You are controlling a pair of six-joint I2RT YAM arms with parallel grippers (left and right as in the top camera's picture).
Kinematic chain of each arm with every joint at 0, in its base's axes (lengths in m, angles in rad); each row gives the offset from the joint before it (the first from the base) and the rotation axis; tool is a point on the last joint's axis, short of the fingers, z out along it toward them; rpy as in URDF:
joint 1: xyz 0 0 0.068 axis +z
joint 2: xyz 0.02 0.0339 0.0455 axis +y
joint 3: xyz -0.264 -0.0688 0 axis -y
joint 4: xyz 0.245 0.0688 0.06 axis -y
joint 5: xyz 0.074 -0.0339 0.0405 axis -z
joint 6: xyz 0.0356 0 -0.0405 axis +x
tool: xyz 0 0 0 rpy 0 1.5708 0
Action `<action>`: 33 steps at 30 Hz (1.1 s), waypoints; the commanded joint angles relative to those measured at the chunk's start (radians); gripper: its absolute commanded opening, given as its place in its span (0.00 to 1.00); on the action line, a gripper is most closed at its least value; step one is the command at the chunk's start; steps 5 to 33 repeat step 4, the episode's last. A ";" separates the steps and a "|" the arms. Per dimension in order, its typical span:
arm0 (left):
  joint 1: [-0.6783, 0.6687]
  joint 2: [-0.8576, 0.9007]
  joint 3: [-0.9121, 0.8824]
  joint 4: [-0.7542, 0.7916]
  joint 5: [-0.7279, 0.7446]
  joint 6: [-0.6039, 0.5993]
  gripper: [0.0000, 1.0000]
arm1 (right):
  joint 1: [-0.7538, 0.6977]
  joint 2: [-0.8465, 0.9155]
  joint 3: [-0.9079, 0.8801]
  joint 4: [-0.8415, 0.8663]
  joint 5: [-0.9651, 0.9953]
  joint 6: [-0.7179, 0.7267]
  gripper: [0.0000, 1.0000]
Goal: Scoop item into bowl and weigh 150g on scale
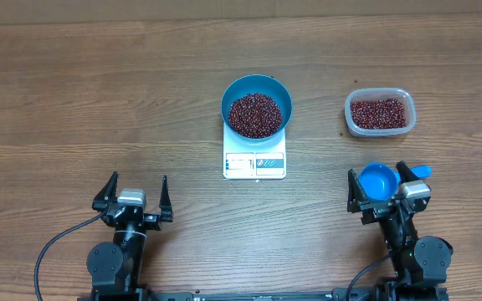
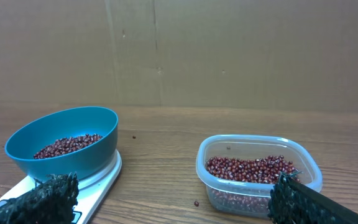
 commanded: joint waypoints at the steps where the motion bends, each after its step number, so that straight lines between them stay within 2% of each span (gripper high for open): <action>1: -0.003 -0.011 -0.006 -0.003 -0.011 -0.013 1.00 | 0.005 -0.010 -0.011 0.005 -0.004 0.003 1.00; 33: -0.003 -0.011 -0.006 -0.002 -0.011 -0.013 0.99 | 0.005 -0.010 -0.011 0.005 -0.004 0.002 1.00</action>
